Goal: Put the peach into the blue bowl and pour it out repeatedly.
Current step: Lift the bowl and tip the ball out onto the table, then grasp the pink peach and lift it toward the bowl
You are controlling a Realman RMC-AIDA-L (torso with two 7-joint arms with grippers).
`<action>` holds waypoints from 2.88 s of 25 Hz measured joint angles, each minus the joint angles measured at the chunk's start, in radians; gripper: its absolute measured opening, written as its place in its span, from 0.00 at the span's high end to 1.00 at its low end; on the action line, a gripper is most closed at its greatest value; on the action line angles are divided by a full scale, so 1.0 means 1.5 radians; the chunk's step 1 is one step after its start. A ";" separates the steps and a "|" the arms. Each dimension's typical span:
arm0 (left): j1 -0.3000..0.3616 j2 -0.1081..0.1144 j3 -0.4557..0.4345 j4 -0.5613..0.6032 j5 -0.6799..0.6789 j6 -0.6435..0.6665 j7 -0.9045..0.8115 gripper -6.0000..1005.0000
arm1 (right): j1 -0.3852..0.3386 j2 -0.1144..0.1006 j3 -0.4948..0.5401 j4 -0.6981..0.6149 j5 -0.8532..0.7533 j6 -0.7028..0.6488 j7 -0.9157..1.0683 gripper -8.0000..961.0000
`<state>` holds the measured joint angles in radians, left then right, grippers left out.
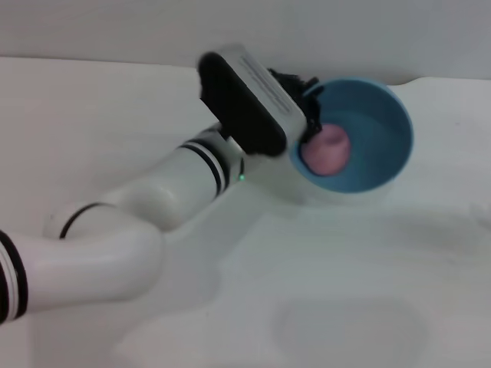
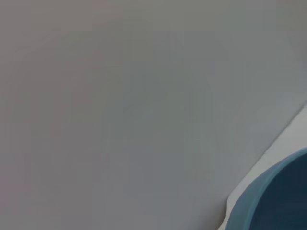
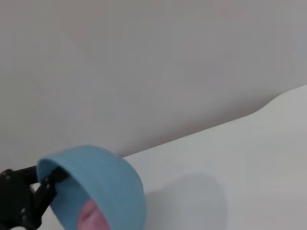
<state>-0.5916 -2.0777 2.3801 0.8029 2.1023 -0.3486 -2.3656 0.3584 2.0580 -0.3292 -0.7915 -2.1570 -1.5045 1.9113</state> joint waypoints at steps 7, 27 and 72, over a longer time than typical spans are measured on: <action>0.011 -0.001 0.097 0.007 -0.004 -0.125 0.215 1.00 | 0.000 0.000 0.000 0.001 -0.001 0.004 0.000 0.39; 0.008 0.000 0.179 -0.063 -0.020 -0.334 0.483 1.00 | 0.000 0.003 0.002 0.022 0.005 -0.003 0.001 0.37; 0.037 0.046 -0.781 0.138 0.197 1.059 -0.178 1.00 | 0.310 0.008 -0.571 0.188 -0.009 0.248 -0.095 0.32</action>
<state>-0.5360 -2.0090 1.2091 1.0097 2.3978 1.2395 -2.6326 0.8231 2.0705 -1.1862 -0.5088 -2.1712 -1.1328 1.7689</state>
